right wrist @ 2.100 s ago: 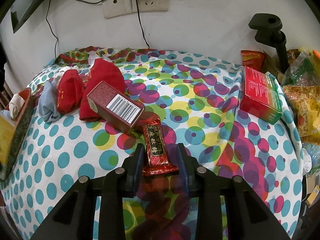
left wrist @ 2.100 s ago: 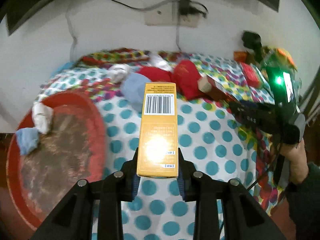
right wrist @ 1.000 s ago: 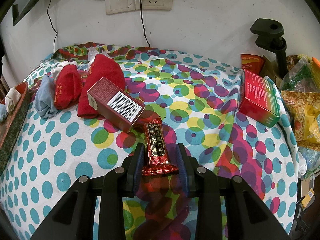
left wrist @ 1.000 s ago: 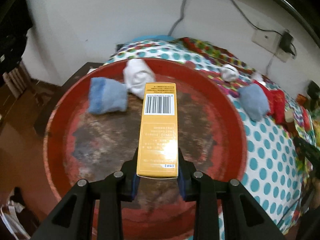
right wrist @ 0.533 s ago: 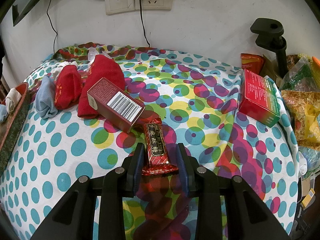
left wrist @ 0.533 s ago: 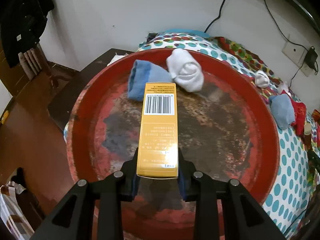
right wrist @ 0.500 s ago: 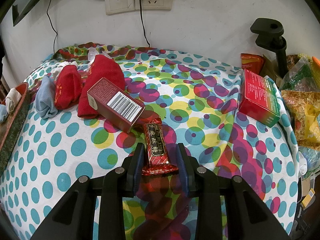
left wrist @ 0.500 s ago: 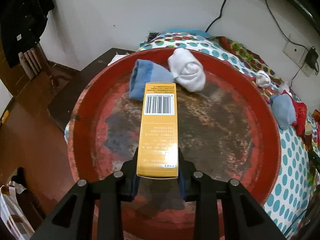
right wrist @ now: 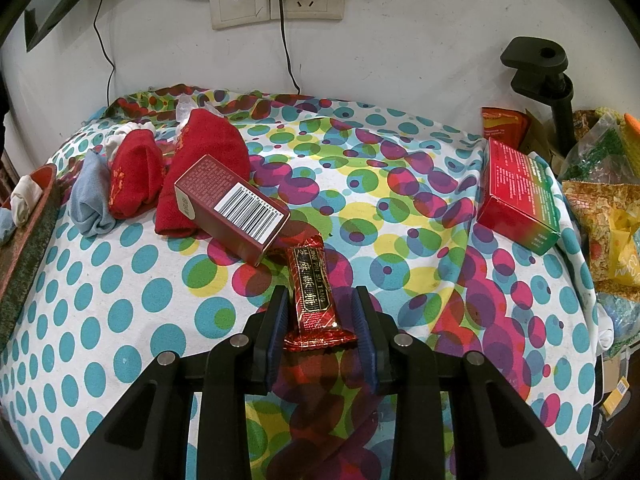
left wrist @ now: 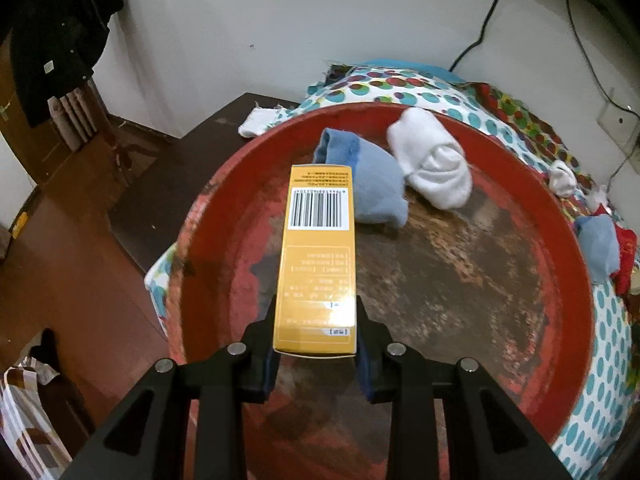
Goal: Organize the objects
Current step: 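Lower the yellow box onto the red tray and open the left tool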
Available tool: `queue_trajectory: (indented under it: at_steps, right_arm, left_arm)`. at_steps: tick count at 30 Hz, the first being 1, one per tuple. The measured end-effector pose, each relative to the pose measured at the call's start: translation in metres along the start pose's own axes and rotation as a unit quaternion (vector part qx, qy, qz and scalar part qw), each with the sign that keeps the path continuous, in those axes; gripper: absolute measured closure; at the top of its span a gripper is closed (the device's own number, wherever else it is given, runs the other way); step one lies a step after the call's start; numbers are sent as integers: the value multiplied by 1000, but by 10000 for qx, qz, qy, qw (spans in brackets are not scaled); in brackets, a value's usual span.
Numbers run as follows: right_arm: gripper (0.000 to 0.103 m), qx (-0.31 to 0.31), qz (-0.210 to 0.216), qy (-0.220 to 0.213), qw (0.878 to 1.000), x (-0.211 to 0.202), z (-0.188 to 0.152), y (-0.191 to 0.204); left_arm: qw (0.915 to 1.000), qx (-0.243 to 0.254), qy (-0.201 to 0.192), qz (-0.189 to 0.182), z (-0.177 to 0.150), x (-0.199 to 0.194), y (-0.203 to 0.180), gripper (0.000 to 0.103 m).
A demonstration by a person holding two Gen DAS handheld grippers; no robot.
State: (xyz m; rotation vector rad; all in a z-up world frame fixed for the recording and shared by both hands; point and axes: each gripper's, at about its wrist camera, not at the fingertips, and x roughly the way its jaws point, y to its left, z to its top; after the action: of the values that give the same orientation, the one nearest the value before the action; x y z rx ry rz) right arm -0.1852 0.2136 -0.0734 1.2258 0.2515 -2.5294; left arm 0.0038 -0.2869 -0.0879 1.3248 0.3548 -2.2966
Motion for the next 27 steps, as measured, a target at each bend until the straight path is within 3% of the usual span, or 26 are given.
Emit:
queue_trajectory:
  at_steps: [12, 27]
  right_arm:
    - [72, -3, -6, 2, 10000, 0, 1, 0]
    - [72, -3, -1, 2, 10000, 0, 1, 0]
  left_arm:
    - [9999, 36, 89, 123, 10, 16, 10, 71]
    - [9999, 77, 69, 50, 2, 5, 8, 66]
